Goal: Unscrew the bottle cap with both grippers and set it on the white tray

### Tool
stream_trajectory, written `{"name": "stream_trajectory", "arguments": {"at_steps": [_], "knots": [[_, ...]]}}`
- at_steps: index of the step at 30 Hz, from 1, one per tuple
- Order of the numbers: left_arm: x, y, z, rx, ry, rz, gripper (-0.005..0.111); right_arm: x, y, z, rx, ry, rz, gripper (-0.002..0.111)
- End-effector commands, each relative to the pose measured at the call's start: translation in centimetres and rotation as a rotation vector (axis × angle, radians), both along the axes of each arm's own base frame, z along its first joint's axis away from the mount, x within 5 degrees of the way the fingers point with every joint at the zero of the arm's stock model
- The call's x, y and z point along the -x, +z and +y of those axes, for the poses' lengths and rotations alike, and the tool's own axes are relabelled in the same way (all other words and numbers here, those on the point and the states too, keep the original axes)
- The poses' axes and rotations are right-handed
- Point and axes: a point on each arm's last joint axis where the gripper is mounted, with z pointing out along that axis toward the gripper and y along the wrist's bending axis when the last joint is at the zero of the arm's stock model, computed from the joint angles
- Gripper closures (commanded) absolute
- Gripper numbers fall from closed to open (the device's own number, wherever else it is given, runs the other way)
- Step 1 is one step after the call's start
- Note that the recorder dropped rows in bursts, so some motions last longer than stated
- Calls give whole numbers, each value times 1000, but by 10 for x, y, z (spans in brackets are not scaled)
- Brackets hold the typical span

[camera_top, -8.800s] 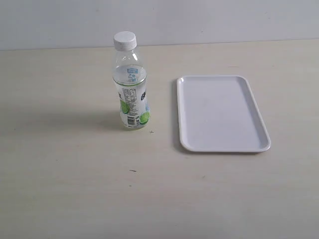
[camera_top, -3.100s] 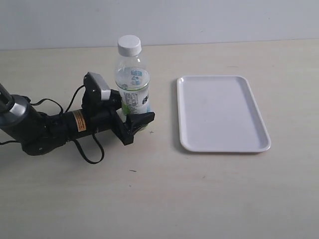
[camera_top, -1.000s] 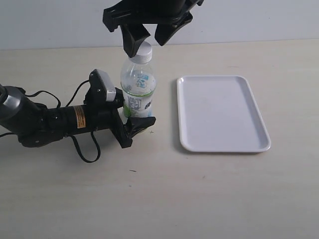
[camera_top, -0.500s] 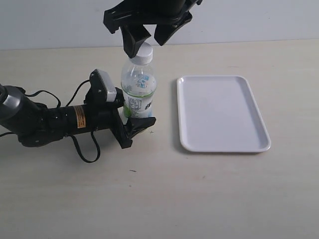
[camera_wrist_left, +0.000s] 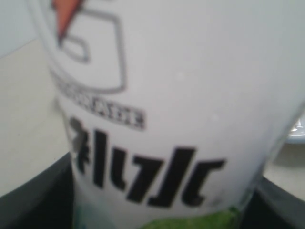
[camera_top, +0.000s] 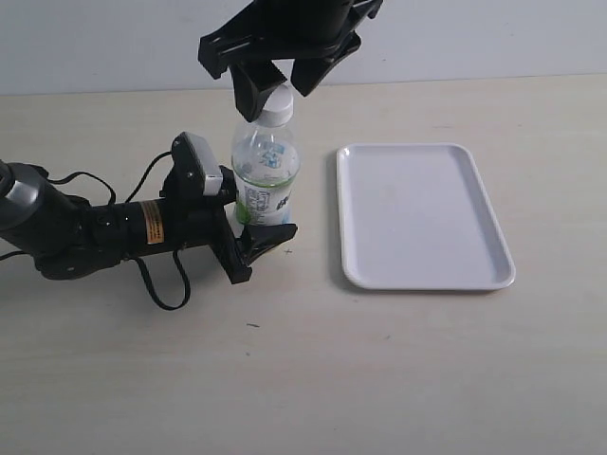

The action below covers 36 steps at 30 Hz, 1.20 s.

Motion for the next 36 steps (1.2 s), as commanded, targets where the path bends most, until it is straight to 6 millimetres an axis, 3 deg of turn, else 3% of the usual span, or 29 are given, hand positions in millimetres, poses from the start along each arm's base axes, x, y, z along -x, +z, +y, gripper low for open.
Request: {"name": "stream_trajectory", "arguments": {"at_steps": [1, 10, 18, 26, 36], "knots": [[0, 0, 0, -34, 3, -8, 107, -1, 1, 1, 5, 14, -14, 47], [0, 0, 0, -34, 3, -8, 107, -1, 1, 1, 5, 14, -14, 59], [0, 0, 0, -34, 3, -8, 107, 0, 1, 3, -21, 14, 1, 108], [0, 0, 0, -31, 4, -6, 107, 0, 1, 3, 7, 113, -29, 108], [0, 1, 0, -23, 4, -4, 107, 0, 1, 3, 96, 428, -125, 108]]}}
